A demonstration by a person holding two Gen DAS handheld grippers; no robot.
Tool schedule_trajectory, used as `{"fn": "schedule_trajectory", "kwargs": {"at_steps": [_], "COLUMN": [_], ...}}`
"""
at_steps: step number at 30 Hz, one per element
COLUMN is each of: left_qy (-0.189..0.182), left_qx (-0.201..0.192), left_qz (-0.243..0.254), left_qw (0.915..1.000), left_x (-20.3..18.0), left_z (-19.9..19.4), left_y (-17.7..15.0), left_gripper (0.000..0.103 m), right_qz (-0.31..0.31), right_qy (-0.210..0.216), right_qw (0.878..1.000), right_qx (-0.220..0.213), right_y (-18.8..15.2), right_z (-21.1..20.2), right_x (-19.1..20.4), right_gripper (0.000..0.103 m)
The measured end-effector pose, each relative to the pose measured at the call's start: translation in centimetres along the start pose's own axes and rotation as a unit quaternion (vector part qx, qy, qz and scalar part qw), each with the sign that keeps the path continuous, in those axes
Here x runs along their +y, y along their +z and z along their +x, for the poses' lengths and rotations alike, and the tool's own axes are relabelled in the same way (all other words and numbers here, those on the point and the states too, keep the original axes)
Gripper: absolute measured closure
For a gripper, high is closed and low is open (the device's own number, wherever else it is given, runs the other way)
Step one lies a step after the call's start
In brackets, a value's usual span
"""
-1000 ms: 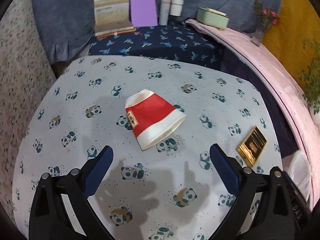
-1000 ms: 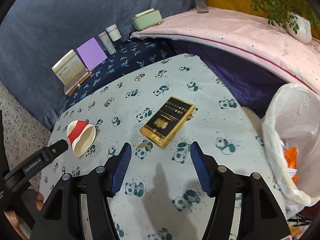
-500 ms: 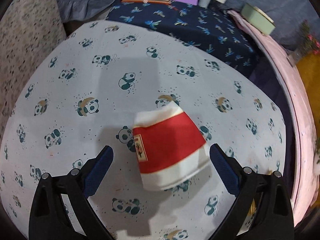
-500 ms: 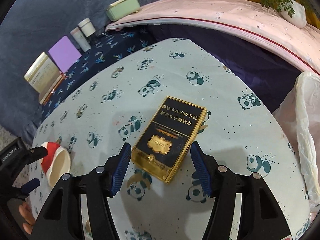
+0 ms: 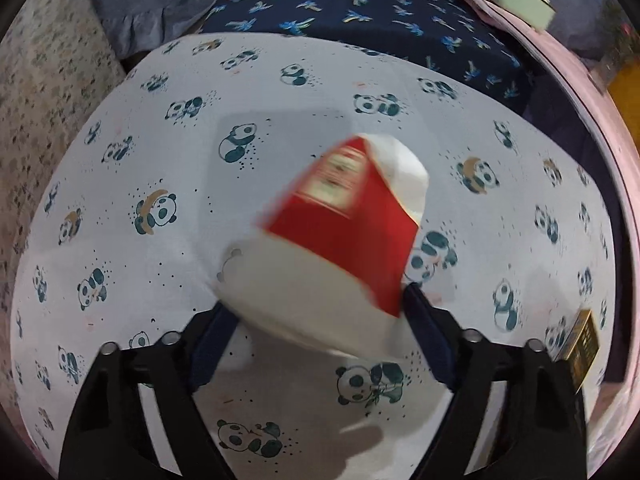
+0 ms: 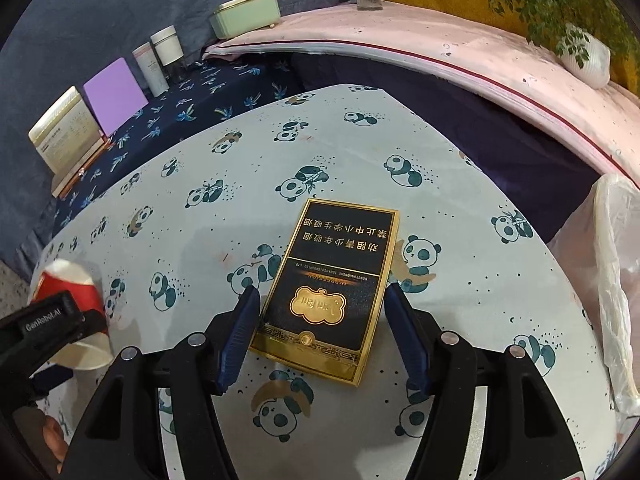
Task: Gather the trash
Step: 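Reach the left tool to the red-white paper cup while the right tool grasps the gold box, then carry the gold box in the right tool over the bin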
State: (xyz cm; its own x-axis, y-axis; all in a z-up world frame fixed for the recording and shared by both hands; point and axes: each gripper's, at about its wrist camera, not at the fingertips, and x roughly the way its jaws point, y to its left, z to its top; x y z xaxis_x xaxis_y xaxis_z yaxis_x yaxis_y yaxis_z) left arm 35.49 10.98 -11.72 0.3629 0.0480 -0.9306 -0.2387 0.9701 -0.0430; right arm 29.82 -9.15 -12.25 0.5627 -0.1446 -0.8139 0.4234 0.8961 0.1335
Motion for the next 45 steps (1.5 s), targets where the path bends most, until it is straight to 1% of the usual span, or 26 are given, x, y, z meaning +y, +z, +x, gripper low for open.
{"fn": "schedule_trajectory", "kwargs": {"at_steps": [1, 5, 6, 7, 9, 11, 12, 15, 20, 21, 23, 24, 25, 26, 28, 30, 31, 35, 37, 38, 39, 40, 41, 42, 45], "left_qy": [0.001, -0.020, -0.024, -0.029, -0.041, -0.050, -0.053, -0.061, -0.075, -0.083, -0.093, -0.093, -0.096, -0.097, -0.087, -0.084, -0.081, -0.098, -0.103, -0.105, -0.108, -0.112, -0.113, -0.116, -0.116], "left_qx": [-0.005, -0.014, -0.015, -0.016, -0.013, -0.010, -0.010, -0.009, -0.008, -0.010, -0.021, -0.026, -0.033, -0.042, -0.072, -0.079, -0.077, -0.059, -0.061, -0.061, -0.060, -0.057, -0.053, -0.051, -0.053], "left_qz": [0.009, 0.042, 0.047, 0.053, 0.071, 0.080, 0.085, 0.101, 0.121, 0.122, 0.110, 0.104, 0.098, 0.092, 0.077, 0.073, 0.070, 0.072, 0.085, 0.089, 0.094, 0.099, 0.104, 0.109, 0.116], "left_qw": [0.9999, 0.9988, 0.9985, 0.9980, 0.9965, 0.9954, 0.9949, 0.9930, 0.9897, 0.9889, 0.9894, 0.9899, 0.9901, 0.9902, 0.9906, 0.9906, 0.9913, 0.9908, 0.9891, 0.9886, 0.9878, 0.9871, 0.9866, 0.9860, 0.9850], "left_x": [-0.1, -0.8, -0.8, -1.0, -1.6, -2.1, -2.3, -3.0, -3.9, -3.9, -3.5, -3.3, -3.0, -2.7, -1.8, -1.1, -0.8, -0.6, -1.0, -1.2, -1.5, -1.7, -2.0, -2.2, -2.7], "left_z": [-0.2, -1.3, -1.5, -1.7, -2.1, -2.4, -2.6, -3.1, -4.3, -4.7, -5.5, -5.9, -6.2, -6.5, -6.9, -6.6, -6.0, -4.3, -4.1, -3.9, -3.7, -3.6, -3.3, -3.2, -3.2], "left_y": [-0.3, -1.8, -2.2, -2.5, -3.3, -3.9, -4.3, -5.6, -8.0, -8.2, -8.4, -8.3, -7.9, -7.5, -6.2, -4.9, -4.1, -2.5, -2.4, -2.4, -2.4, -2.4, -2.4, -2.4, -2.7], "left_gripper": [0.042, 0.061, 0.069, 0.082, 0.091, 0.094, 0.097, 0.100, 0.100, 0.099, 0.093, 0.076, 0.052, 0.045, 0.044, 0.044, 0.045, 0.053, 0.067, 0.070, 0.076, 0.086, 0.092, 0.095, 0.096], "right_qz": [-0.003, -0.012, -0.013, -0.014, -0.014, -0.011, -0.009, -0.007, -0.003, -0.002, 0.003, 0.006, 0.007, 0.007, 0.006, 0.004, 0.008, 0.000, 0.000, -0.002, -0.002, -0.001, -0.001, -0.002, -0.010], "right_qy": [0.003, 0.013, 0.016, 0.019, 0.023, 0.028, 0.028, 0.030, 0.031, 0.031, 0.032, 0.033, 0.034, 0.036, 0.040, 0.050, 0.056, 0.057, 0.058, 0.054, 0.057, 0.059, 0.061, 0.062, 0.064], "right_qw": [1.000, 1.000, 1.000, 1.000, 1.000, 1.000, 1.000, 1.000, 1.000, 1.000, 0.999, 0.999, 0.999, 0.999, 0.999, 0.999, 0.998, 0.998, 0.998, 0.999, 0.998, 0.998, 0.998, 0.998, 0.998], "right_qx": [0.000, 0.000, 0.000, 0.000, 0.001, 0.001, 0.002, 0.002, 0.002, 0.001, 0.000, -0.001, -0.002, -0.004, -0.007, -0.002, -0.001, 0.002, 0.001, 0.004, 0.004, 0.006, 0.007, 0.008, 0.011], "right_y": [-0.1, -0.8, -1.0, -1.2, -1.7, -2.1, -2.3, -2.8, -4.1, -4.3, -4.6, -4.6, -4.6, -4.6, -4.5, -4.3, -4.2, -3.8, -3.7, -3.6, -3.6, -3.6, -3.6, -3.6, -3.5], "right_z": [-0.1, -0.6, -0.8, -1.0, -1.4, -2.0, -2.2, -2.8, -4.2, -4.5, -5.0, -5.3, -5.5, -5.7, -6.0, -5.9, -5.9, -5.2, -5.0, -4.8, -4.7, -4.5, -4.4, -4.4, -4.1], "right_x": [-0.1, -0.5, -0.8, -1.1, -1.6, -2.3, -2.6, -3.6, -5.8, -6.3, -6.9, -7.3, -7.5, -7.7, -7.8, -7.7, -7.8, -7.1, -6.9, -6.8, -6.7, -6.5, -6.4, -6.3, -5.7], "right_gripper": [0.041, 0.042, 0.042, 0.042, 0.042, 0.042, 0.043, 0.044, 0.044, 0.044, 0.044, 0.044, 0.045, 0.045, 0.046, 0.075, 0.076, 0.075, 0.074, 0.074, 0.073, 0.069, 0.066, 0.064, 0.055]}}
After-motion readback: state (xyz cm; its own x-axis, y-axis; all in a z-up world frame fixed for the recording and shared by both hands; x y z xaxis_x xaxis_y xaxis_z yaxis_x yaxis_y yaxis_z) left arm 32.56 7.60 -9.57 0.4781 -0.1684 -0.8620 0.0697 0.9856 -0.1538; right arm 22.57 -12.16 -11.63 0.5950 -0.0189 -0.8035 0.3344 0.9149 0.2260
